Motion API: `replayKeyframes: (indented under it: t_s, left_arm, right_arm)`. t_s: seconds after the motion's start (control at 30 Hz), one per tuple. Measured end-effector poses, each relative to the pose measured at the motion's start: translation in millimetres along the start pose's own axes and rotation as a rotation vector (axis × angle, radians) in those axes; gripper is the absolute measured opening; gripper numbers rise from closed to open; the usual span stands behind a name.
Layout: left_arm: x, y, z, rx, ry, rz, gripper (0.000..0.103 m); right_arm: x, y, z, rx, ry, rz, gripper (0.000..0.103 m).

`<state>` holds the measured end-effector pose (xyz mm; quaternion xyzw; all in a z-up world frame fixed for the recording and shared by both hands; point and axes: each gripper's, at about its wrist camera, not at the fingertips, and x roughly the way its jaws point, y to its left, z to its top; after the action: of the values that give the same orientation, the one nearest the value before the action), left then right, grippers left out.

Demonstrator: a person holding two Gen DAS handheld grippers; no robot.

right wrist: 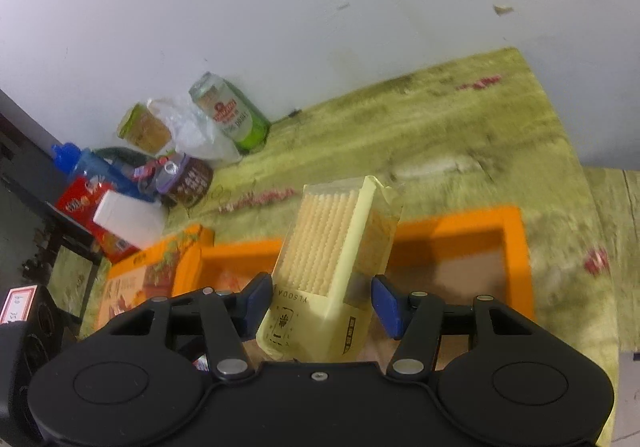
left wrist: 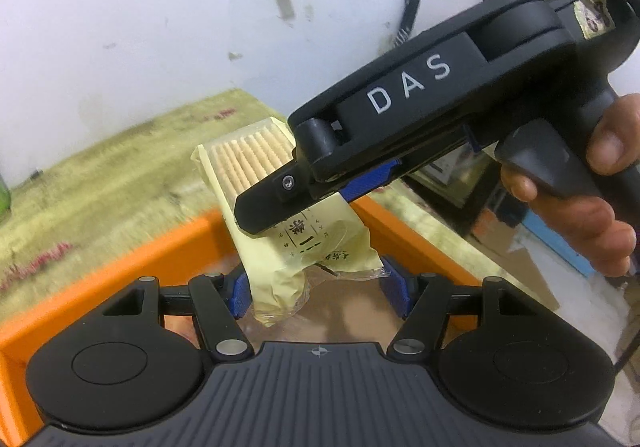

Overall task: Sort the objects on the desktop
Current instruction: 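Carry the stick box with the right gripper over the orange tray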

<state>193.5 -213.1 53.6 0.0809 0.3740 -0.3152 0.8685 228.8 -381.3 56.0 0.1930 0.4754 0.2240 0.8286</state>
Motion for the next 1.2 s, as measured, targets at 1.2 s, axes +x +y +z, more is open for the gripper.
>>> replayKeyframes:
  t_s: [1.2]
  left_arm:
    - [-81,-7,-123,-0.036,-0.259,0.027,0.103]
  right_arm:
    - [-35,-29,-109,-0.078,-0.268,-0.081,0.07]
